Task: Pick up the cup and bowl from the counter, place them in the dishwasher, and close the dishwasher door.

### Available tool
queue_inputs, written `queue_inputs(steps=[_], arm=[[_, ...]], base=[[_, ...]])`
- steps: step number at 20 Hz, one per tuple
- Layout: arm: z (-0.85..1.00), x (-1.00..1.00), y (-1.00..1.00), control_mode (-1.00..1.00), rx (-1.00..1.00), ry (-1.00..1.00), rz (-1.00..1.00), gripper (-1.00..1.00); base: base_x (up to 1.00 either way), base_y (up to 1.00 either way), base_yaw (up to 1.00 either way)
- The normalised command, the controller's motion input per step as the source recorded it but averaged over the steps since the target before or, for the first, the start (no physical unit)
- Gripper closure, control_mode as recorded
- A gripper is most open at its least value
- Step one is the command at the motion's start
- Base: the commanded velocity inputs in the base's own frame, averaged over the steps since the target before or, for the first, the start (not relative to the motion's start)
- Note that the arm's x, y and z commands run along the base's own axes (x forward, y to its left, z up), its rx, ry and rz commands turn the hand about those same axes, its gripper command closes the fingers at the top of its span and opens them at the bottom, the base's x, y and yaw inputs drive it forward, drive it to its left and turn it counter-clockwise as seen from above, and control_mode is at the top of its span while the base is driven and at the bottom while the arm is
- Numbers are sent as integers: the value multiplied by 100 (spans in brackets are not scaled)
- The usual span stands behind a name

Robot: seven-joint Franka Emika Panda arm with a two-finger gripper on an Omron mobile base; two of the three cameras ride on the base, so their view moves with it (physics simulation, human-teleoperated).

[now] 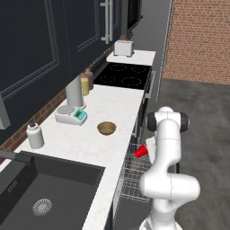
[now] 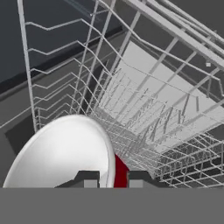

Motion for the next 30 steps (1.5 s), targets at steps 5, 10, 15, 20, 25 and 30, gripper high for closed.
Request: queue_inputs(steps=[5,10,15,20,25,30], arm=[[-44,20,14,-100,-5,0,-16,100],[-39,18,7,-100,-11,4,-16,100],[-30,26,2,-100,-10,13,-15,100],[-21,15,0,-100,-6,16,-13,-100],[-5,1,0,-100,-1,13,-10,-100],[3,-4,-14,-100,0,6,-7,-100]], base=[[0,0,0],[0,0,0],[0,0,0],[0,0,0],[0,0,0],[0,0,0]])
